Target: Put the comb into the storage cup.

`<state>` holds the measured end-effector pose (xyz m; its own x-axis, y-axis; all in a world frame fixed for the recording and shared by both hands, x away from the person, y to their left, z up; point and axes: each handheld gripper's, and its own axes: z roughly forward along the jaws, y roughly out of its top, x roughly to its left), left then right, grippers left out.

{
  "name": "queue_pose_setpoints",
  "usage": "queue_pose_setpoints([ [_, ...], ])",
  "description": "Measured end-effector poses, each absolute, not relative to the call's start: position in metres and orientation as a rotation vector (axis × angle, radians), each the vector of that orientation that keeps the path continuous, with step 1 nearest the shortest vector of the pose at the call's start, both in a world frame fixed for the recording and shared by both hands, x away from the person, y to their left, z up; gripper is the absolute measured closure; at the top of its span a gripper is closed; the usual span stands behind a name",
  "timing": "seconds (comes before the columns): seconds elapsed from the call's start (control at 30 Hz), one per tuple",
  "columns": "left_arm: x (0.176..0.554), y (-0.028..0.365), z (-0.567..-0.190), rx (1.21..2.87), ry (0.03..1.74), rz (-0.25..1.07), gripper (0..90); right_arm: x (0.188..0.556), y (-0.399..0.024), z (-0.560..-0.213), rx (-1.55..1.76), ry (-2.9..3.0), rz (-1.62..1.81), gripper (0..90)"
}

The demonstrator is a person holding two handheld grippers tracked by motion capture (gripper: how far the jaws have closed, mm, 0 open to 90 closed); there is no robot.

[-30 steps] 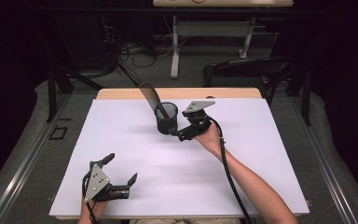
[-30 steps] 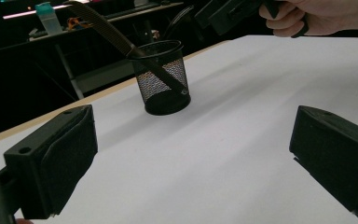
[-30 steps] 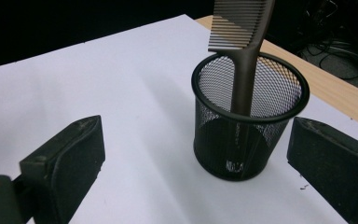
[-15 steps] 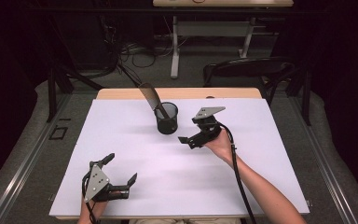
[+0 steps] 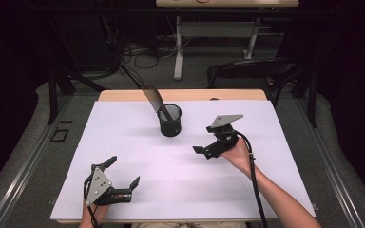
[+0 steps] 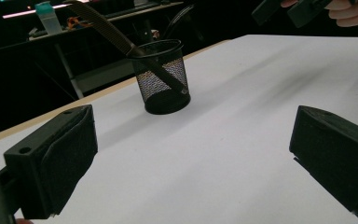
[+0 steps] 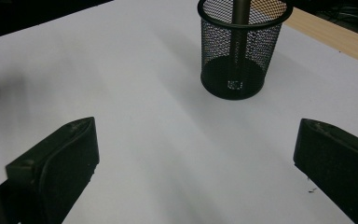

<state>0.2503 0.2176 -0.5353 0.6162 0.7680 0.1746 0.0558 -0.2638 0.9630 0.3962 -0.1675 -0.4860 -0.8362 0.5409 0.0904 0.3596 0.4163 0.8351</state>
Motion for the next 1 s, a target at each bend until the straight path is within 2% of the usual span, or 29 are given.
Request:
queue_pose_setpoints([
  [1.0,0.250,0.218,-0.536,1.726,0.682,0.785,0.8,0.342,-0.209,-0.497,0.840,2.524,1.272,0.0],
])
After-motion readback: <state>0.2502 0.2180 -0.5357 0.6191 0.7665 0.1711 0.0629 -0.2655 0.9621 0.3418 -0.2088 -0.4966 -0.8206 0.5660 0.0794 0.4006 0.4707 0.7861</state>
